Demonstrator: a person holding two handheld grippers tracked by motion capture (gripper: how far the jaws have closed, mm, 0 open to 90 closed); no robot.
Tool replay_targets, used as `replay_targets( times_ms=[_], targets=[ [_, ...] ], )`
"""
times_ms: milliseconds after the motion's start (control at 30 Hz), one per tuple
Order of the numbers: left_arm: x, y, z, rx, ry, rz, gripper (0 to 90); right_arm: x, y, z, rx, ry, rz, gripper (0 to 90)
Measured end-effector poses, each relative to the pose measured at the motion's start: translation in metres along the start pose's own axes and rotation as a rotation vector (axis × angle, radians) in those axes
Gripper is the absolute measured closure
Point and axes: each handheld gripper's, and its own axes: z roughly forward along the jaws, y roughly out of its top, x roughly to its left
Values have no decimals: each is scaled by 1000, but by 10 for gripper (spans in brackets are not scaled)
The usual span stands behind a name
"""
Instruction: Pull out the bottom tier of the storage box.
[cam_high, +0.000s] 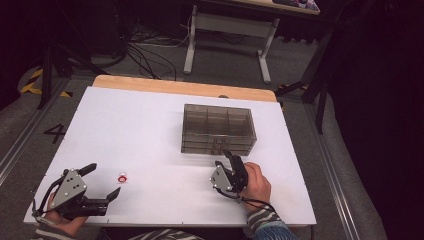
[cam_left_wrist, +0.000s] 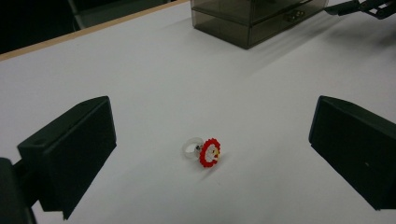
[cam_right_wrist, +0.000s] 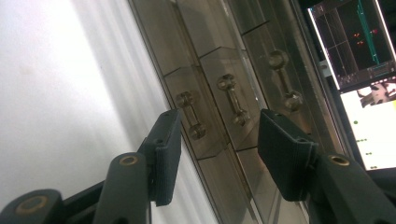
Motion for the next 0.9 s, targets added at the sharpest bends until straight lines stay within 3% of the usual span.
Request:
replay_targets(
  times_ms=[433,900],
  targets=[
    [0,0,0,3,1,4,13,12,1,11,63,-51,-125,537],
    [0,0,0,3,1,5,13,23,1,19,121,-100,-220,558]
  ],
)
